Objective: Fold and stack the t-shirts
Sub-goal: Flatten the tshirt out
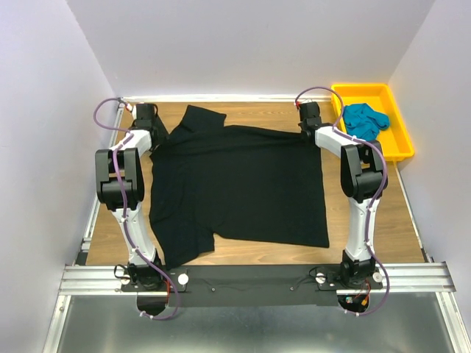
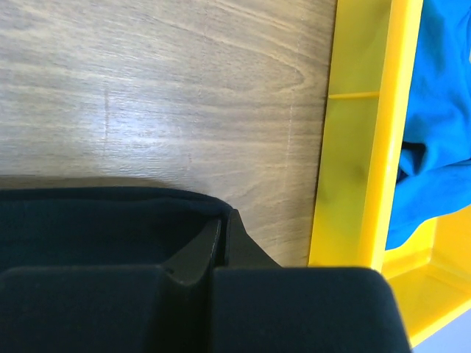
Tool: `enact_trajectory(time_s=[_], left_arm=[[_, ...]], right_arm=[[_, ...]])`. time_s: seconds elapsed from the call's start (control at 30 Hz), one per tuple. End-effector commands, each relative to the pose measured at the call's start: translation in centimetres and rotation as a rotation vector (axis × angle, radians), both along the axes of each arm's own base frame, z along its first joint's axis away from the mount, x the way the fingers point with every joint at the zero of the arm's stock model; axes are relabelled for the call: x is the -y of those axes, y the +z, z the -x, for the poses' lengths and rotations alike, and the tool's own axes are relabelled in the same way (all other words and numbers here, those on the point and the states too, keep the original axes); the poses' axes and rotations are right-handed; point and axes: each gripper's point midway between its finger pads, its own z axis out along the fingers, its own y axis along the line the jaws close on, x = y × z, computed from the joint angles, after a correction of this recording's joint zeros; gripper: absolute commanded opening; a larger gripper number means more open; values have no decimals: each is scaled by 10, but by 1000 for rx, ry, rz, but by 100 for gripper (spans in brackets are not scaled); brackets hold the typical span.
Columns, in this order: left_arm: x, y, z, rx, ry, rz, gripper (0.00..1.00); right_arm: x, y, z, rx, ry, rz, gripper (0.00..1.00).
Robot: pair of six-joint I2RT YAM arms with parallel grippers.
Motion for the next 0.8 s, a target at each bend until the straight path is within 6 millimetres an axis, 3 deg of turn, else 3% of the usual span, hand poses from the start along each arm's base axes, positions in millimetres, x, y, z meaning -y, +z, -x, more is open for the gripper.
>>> enact_trajectory(time_s=[0.0, 0.07, 0.1, 0.13, 0.2, 0.23, 0.37, 0.47, 0.6, 0.77], left_arm=[[-3, 55, -46, 171, -114, -117, 75], [4, 55, -59, 181, -171, -120, 71], [6, 40, -59, 139, -188, -111, 65], [6, 48, -67, 148, -200, -122, 63], [9, 40, -69, 124, -242, -124, 58], [10, 46, -73, 135, -255, -131, 57], [21, 38, -80, 113, -350, -140, 56], [30, 20, -80, 50, -395, -144, 57], [43, 16, -83, 32, -424, -154, 59], [45, 5, -88, 3, -421, -153, 59]], right_arm=[[3, 5, -6, 28, -25, -18, 1], [3, 8, -7, 31, -21, -15, 1], [5, 7, -7, 30, -27, -6, 1], [5, 7, -7, 28, -27, -5, 1], [4, 4, -7, 21, -23, -6, 0], [4, 3, -7, 19, -22, -5, 1], [5, 1, -11, 16, -21, 6, 1], [3, 0, -14, 17, -17, 1, 1], [1, -1, -15, 18, -16, -15, 1], [4, -6, -12, 2, -16, 3, 0]])
